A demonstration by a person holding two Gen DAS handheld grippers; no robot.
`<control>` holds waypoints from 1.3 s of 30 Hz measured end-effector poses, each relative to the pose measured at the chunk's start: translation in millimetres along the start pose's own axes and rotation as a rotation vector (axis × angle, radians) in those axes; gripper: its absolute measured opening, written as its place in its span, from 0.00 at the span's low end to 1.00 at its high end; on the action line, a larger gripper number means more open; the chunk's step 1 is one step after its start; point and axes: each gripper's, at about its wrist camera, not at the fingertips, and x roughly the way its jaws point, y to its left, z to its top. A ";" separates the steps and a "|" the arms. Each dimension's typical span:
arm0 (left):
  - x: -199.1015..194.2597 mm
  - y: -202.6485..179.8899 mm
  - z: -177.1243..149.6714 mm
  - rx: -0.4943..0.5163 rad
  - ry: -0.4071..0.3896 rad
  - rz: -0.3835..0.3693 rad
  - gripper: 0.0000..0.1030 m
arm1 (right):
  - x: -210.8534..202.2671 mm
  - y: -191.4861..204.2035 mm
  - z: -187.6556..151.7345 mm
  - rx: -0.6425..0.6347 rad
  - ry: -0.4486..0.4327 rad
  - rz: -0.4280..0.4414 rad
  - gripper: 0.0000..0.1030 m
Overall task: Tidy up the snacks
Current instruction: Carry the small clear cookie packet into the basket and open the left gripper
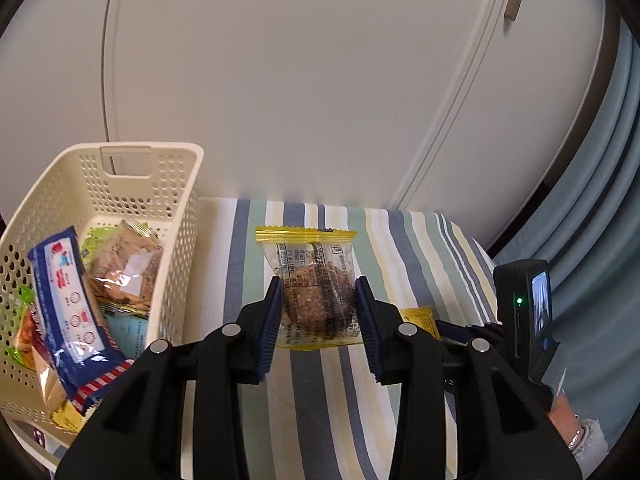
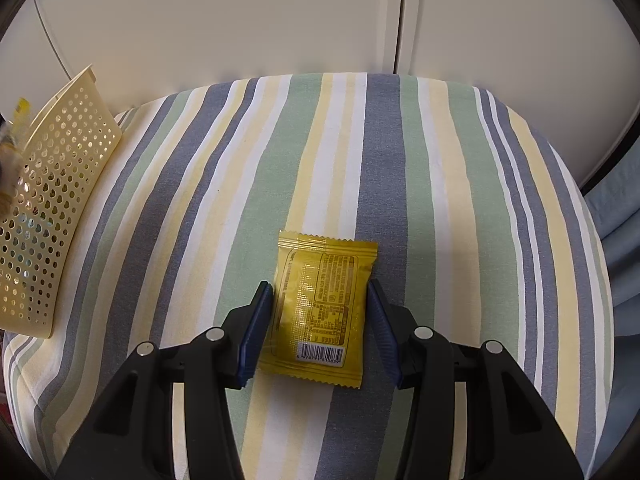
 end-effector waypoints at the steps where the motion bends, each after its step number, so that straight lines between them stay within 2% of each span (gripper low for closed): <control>1: -4.7 2.3 2.7 0.000 -0.013 0.008 0.36 | 0.0 -0.1 0.0 0.001 0.000 0.000 0.47; 9: -29.0 14.6 17.2 -0.009 -0.117 0.126 0.36 | 0.1 -0.7 -0.5 -0.002 0.000 -0.003 0.47; 14: -44.8 41.4 22.2 -0.050 -0.163 0.202 0.36 | -4.6 -4.8 -1.2 0.020 -0.020 0.036 0.47; 19: -49.3 66.1 23.3 -0.096 -0.175 0.255 0.36 | -12.9 -4.8 -3.5 0.045 -0.051 0.064 0.47; 27: -50.4 87.8 21.7 -0.141 -0.175 0.294 0.36 | -24.2 12.0 -5.0 0.033 -0.083 0.096 0.47; 30: -51.0 93.0 19.8 -0.160 -0.173 0.304 0.36 | -28.6 21.4 -3.0 0.032 -0.090 0.133 0.47; 32: -53.4 98.1 18.8 -0.169 -0.180 0.327 0.40 | -32.2 28.1 -0.2 0.031 -0.098 0.154 0.47; 33: -55.1 100.0 18.7 -0.177 -0.185 0.337 0.48 | -34.8 32.4 1.5 0.026 -0.105 0.161 0.47; 34: -56.3 101.6 18.5 -0.183 -0.190 0.344 0.62 | -37.9 36.9 2.4 0.020 -0.111 0.166 0.47; 35: -58.2 102.9 18.4 -0.188 -0.198 0.354 0.67 | -41.3 41.9 3.9 0.012 -0.119 0.173 0.47; 38: -60.9 107.1 19.2 -0.190 -0.216 0.371 0.73 | -53.1 58.1 8.6 -0.009 -0.142 0.200 0.47; 39: -62.2 108.5 19.3 -0.194 -0.220 0.372 0.78 | -57.4 64.1 10.4 -0.015 -0.150 0.212 0.47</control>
